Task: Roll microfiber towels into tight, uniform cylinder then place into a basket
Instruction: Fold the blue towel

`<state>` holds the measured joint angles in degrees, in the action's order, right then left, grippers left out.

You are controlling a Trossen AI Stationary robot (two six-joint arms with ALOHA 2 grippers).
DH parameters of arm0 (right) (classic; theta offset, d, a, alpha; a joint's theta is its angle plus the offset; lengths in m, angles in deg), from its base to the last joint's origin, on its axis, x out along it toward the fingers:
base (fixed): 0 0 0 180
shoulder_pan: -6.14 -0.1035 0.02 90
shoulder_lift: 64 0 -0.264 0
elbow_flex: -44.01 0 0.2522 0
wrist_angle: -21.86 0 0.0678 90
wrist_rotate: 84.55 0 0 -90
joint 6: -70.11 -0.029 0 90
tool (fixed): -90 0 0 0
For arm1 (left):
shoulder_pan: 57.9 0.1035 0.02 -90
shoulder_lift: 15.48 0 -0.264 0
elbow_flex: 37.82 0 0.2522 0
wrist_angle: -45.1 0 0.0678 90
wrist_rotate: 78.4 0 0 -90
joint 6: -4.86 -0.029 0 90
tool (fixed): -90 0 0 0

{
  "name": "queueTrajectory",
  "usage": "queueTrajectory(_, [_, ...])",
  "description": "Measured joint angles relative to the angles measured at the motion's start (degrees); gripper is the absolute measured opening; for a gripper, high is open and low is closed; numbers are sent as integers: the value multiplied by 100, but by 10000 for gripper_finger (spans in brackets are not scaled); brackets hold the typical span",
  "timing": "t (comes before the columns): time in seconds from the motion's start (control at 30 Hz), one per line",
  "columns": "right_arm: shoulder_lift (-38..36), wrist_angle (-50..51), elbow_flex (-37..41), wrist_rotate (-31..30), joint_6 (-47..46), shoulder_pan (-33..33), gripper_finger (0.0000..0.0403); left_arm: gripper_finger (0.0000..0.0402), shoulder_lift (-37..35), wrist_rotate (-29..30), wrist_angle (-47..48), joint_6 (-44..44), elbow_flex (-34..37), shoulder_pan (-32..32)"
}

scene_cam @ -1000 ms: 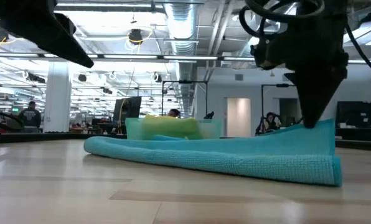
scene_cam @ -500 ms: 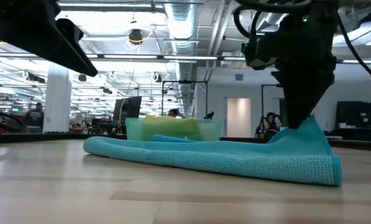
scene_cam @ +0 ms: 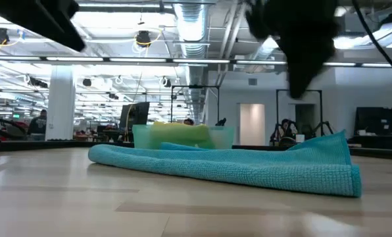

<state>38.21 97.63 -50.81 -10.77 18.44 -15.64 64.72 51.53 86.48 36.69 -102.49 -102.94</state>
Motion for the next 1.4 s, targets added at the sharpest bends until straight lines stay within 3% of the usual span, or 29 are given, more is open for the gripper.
queueTrajectory(0.13, [6,-851,-213,-1164,1080,-48,142,208,-2,238,484,224,-229,-311])
queueTrajectory(0.23, [20,-1527,-207,-1385,1985,134,142,208,-6,436,633,334,-308,-561])
queueTrajectory(0.4, [20,-2366,-205,-1339,2926,667,147,208,-7,556,641,311,-316,-880])
queueTrajectory(0.53, [23,-2884,-205,-695,3384,1137,153,208,-7,575,641,268,-316,-927])
queueTrajectory(0.7, [427,-3285,-156,-404,3927,1510,161,208,-7,578,660,228,-316,-928])
queueTrajectory(0.77, [718,-3886,-255,-279,4164,1587,164,208,-7,578,737,254,-320,-928])
queueTrajectory(0.97, [1353,-3685,-329,-144,4897,1662,166,208,-11,560,973,436,-316,-933])
queueTrajectory(1.4, [1893,-3747,-376,160,4863,1745,168,208,-8,697,1149,494,-318,-913])
